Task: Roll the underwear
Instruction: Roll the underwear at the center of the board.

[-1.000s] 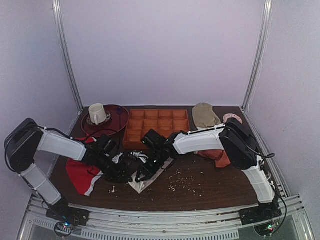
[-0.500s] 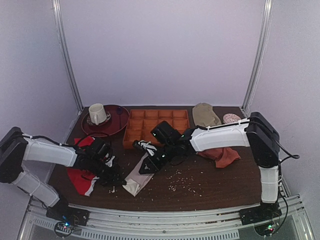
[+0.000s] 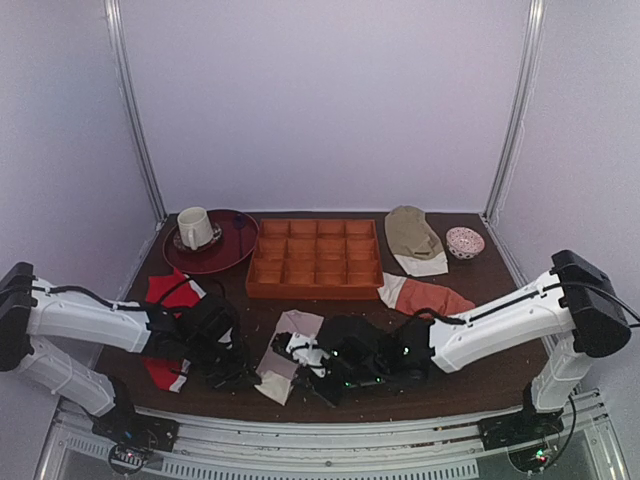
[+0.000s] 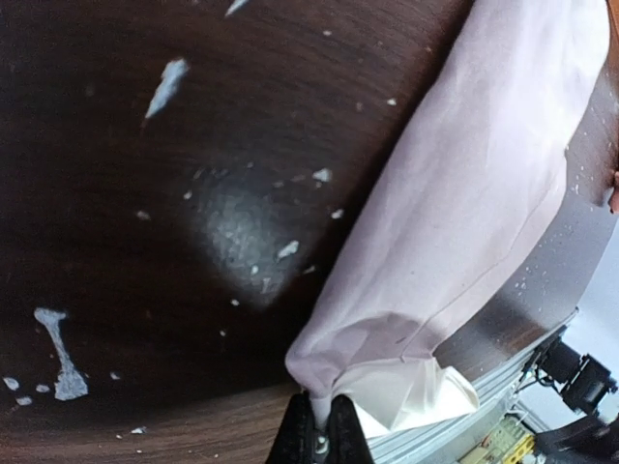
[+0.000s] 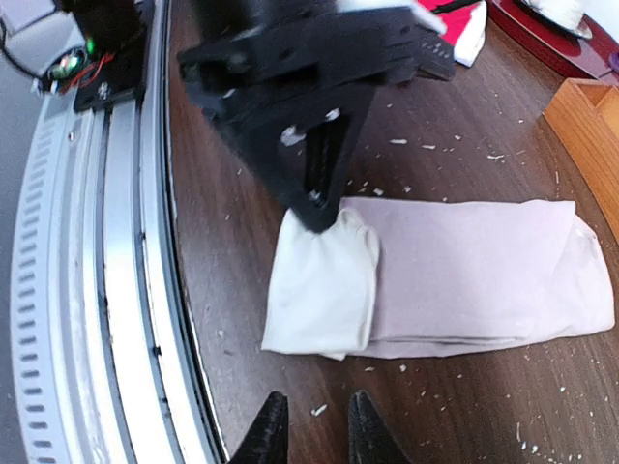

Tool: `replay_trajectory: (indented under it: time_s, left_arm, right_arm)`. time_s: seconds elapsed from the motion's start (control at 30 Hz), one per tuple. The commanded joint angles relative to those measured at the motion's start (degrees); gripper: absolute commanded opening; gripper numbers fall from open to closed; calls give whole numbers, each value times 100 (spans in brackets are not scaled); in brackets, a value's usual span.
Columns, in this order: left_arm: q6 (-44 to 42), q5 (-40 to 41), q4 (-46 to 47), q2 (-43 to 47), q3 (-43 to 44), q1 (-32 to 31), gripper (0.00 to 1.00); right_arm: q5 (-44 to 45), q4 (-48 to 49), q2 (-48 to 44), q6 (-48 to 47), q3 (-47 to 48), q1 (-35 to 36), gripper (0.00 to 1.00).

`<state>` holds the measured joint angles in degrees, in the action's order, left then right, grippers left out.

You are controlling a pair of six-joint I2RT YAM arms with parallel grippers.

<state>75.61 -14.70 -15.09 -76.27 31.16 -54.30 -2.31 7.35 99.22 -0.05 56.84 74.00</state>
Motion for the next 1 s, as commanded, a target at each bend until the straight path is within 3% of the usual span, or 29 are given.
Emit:
replay_trajectory:
  time_s: [0.0, 0.2, 0.53, 0.83, 0.9, 0.97]
  left_arm:
    - [965, 461, 332, 52, -184, -265, 0]
    - [1367, 770, 583, 134, -350, -437, 0]
    - [1431, 841, 725, 446, -631, -450, 0]
    - [1412, 811, 567, 651, -716, -450, 0]
    - [1412, 819, 523, 701, -725, -450, 0]
    - [1433, 819, 508, 747, -750, -450, 0]
  right_arm:
    - [1704, 1360, 0, -1159, -626, 545, 22]
    - [2208, 2172, 440, -1816, -720, 913, 25]
    - [2191, 2259, 974, -2342, -341, 1182, 31]
    - [2041, 2330, 1283, -2565, -120, 1220, 41]
    - [2026, 2316, 1355, -2643, -81, 1231, 52]
    - [1996, 2282, 1422, -2688, -34, 1239, 51]
